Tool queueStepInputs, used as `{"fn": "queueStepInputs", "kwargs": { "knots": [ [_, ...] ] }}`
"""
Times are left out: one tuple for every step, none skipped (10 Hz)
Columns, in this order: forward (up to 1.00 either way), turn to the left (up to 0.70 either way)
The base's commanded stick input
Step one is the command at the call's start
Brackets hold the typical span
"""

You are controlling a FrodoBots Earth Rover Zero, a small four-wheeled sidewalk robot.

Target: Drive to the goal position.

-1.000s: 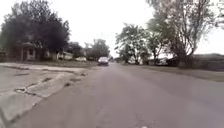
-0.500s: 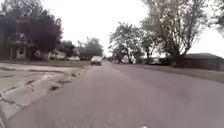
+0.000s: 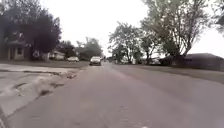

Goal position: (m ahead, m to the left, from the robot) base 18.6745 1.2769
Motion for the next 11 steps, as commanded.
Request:
{"fn": "queueStepInputs", "kwargs": {
  "knots": [
    [0.70, 0.00],
    [0.70, 0.00],
    [0.70, 0.00],
    [0.70, 0.00],
    [0.70, 0.00],
    [0.70, 0.00],
    [0.70, 0.00],
    [0.70, 0.00],
    [0.70, 0.00],
    [0.70, 0.35],
    [0.70, 0.35]
  ]
}}
